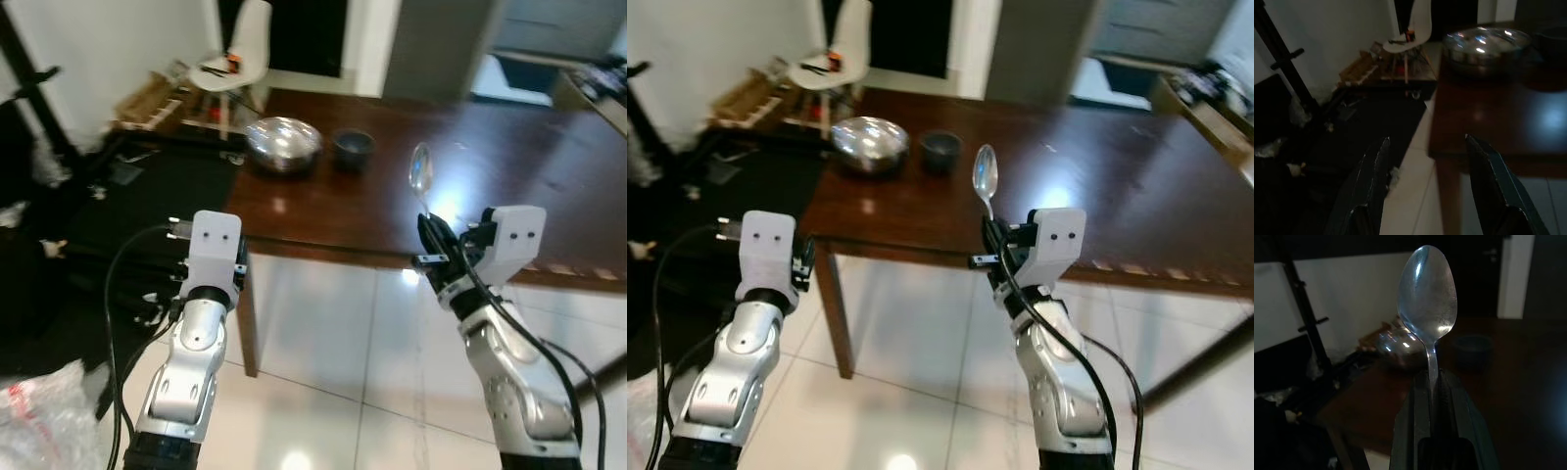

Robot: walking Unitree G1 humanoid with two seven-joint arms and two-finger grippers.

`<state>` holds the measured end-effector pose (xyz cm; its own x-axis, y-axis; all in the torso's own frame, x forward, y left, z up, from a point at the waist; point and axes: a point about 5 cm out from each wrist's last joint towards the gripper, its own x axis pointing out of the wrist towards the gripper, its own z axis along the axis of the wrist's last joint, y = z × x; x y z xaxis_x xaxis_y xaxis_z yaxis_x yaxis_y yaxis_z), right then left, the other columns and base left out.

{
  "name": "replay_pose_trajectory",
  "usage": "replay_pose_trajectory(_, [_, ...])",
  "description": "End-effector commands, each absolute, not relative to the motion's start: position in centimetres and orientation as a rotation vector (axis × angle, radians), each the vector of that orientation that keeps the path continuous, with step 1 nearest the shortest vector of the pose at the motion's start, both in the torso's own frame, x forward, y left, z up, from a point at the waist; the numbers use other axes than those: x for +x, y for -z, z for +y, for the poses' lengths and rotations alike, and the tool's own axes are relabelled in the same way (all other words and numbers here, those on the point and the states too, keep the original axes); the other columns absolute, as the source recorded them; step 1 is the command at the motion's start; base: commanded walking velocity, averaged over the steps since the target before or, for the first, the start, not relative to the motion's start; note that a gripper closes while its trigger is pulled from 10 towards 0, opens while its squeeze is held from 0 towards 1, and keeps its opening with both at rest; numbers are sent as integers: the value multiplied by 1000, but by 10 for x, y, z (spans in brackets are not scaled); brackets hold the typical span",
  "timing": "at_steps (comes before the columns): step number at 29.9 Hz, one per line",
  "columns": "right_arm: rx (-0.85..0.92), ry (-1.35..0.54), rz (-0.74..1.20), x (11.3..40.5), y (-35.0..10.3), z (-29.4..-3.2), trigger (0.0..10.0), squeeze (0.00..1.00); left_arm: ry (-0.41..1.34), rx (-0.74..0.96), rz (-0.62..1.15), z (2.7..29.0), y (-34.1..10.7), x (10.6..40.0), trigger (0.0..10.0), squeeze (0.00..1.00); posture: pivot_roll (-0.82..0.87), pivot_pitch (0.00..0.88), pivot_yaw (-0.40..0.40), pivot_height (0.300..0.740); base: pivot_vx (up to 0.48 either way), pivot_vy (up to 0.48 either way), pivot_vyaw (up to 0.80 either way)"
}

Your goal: Setting the table

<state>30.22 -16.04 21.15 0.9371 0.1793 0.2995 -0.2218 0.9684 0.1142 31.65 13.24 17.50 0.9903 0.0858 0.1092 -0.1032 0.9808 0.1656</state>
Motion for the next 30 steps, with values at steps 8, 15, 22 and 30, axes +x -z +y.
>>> replay_pose_trajectory(8, [203,-47,-275,303,-205,-185,10000,0,15,183,-115,114,-175,314,10000,0,-66,0,52,740,480,0,0])
replay_pose_trajectory(15, [207,-35,-269,303,-203,-186,10000,0,62,189,-130,105,-177,313,10000,0,-66,0,56,740,480,0,0])
replay_pose_trajectory(22, [215,-30,-256,303,-199,-186,10000,0,97,187,-138,99,-178,312,10000,0,-67,0,59,740,472,0,0])
replay_pose_trajectory(30, [213,-27,-244,303,-195,-187,10000,0,166,161,-144,95,-178,308,10000,0,-66,0,57,740,271,0,0])
